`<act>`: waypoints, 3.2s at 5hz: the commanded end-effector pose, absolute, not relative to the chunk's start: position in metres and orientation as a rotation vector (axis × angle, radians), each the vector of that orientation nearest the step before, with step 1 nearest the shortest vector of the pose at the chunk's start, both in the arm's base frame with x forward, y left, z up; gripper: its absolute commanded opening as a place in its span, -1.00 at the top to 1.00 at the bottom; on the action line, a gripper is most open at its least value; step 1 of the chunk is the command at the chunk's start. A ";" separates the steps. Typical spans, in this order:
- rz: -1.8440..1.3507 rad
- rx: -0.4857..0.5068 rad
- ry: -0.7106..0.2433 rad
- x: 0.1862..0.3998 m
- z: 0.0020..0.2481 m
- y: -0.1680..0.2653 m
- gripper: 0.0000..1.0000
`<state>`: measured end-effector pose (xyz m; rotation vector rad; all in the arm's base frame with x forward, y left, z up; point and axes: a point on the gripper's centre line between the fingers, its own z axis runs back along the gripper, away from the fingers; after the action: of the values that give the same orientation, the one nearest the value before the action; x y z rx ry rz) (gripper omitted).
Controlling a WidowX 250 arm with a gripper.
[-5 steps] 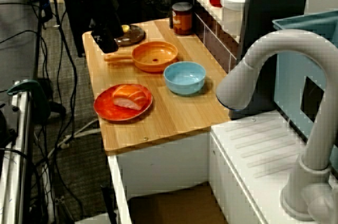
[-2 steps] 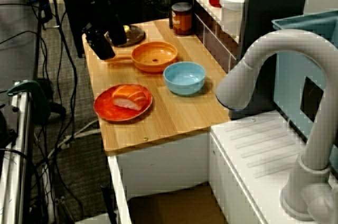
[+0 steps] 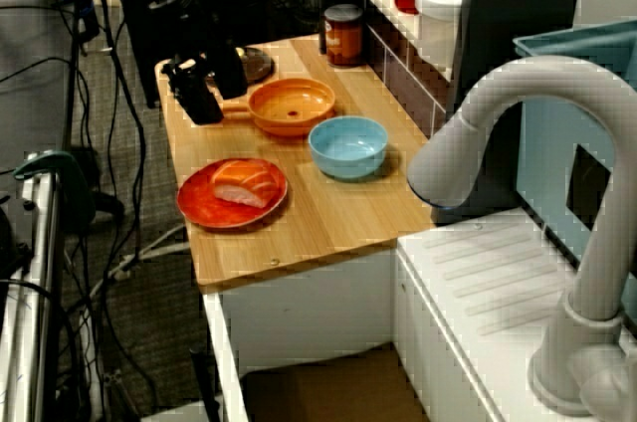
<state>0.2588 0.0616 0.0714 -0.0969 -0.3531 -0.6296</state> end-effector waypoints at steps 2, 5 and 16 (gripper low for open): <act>-0.767 -0.113 -0.380 0.241 0.067 0.044 -1.00; -0.729 -0.099 -0.288 0.261 0.072 0.032 -1.00; -0.516 0.033 -0.227 0.248 0.044 -0.007 -1.00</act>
<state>0.2520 -0.0093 0.0376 0.0249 -0.2032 -0.5108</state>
